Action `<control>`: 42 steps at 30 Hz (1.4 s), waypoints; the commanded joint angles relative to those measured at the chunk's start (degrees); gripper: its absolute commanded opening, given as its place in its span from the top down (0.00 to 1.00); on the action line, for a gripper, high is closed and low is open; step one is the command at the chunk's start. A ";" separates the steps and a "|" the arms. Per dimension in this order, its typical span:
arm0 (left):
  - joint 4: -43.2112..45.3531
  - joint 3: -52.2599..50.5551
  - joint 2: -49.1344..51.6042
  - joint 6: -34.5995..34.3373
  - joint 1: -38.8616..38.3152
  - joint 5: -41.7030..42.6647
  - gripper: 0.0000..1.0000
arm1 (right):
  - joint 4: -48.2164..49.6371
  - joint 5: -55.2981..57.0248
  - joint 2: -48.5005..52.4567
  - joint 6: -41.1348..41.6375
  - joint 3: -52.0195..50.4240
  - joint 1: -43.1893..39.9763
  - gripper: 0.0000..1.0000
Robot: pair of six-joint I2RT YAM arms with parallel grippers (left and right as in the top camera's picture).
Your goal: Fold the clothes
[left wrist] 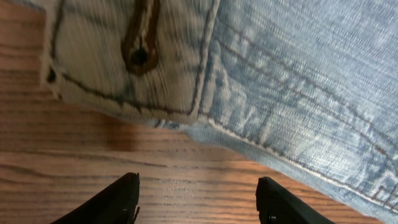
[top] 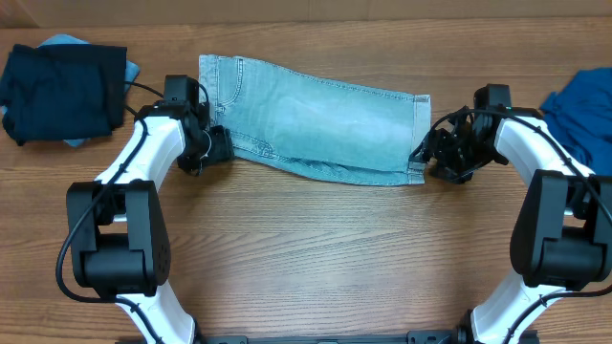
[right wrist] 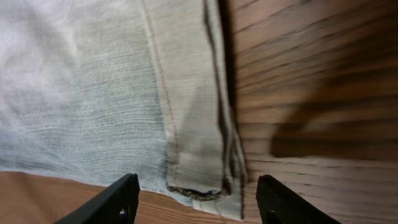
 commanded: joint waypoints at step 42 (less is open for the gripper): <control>-1.79 0.96 3.93 1.70 0.61 1.42 0.50 | -2.51 16.24 -4.44 3.74 -4.22 1.64 0.94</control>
